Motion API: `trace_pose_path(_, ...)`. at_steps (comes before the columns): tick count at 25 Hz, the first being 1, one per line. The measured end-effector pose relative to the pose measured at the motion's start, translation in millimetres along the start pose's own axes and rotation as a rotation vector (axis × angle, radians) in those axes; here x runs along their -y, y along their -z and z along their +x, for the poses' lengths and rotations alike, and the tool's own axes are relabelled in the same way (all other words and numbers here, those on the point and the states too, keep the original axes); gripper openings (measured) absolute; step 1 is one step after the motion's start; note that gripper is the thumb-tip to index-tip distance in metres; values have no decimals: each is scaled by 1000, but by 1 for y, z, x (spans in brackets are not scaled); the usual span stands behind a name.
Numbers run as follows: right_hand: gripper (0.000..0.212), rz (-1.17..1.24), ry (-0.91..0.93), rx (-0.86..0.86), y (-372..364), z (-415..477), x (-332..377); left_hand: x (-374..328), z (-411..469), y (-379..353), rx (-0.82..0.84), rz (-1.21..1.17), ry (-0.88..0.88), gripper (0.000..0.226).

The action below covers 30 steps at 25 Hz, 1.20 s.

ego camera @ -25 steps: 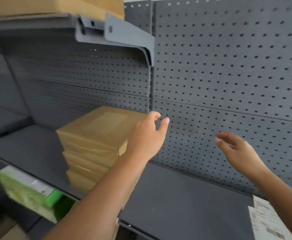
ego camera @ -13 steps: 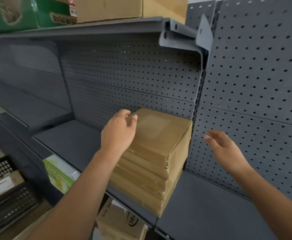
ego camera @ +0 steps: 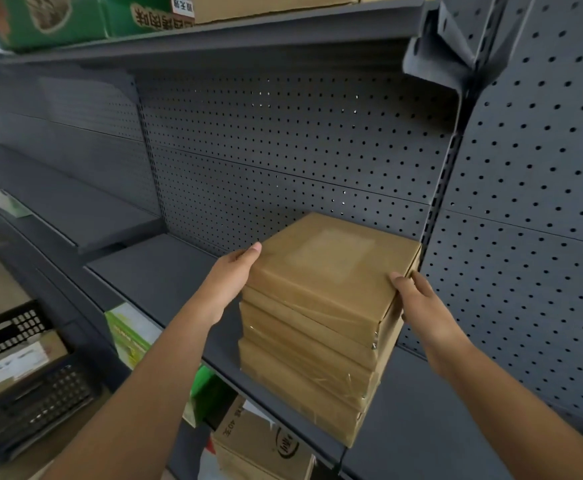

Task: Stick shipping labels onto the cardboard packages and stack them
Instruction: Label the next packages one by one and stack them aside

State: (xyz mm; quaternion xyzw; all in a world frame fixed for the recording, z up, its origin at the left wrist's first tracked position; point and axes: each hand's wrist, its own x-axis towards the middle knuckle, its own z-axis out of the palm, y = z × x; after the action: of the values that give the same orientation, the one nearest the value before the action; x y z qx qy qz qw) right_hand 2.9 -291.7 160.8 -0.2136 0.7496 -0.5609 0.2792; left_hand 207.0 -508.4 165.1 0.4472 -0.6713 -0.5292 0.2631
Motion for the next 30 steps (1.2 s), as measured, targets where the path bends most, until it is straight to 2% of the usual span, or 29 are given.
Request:
trace_pose_path(3, 47, 66, 14, -6, -5, -1, 0, 0, -1, -1, 5, -110, 10, 30)
trace_pose_path(6, 52, 93, 16, -25, 0, -5, -3, -5, -15, -4, -1, -95, -28, 24)
trace_pose_path(11, 22, 146, 42, -25, 33, -31, -2, -24, -53, -21, 24, -43, -160, 28)
trace_pose_path(15, 25, 189, 35, -79, 86, -60, -11, -36, -86, -55, 141, -11, -188, 32)
trace_pose_path(22, 16, 207, -6, -234, 186, -117, -44, -46, -141, -144, 356, 29, -244, 39)
trace_pose_path(26, 19, 245, -28, -314, 225, -138, -79, -29, -157, -192, 501, 79, -295, 66)
trace_pose_path(30, 24, 279, -77, -338, 251, -150, -117, 0, -170, -229, 621, 122, -304, 64)
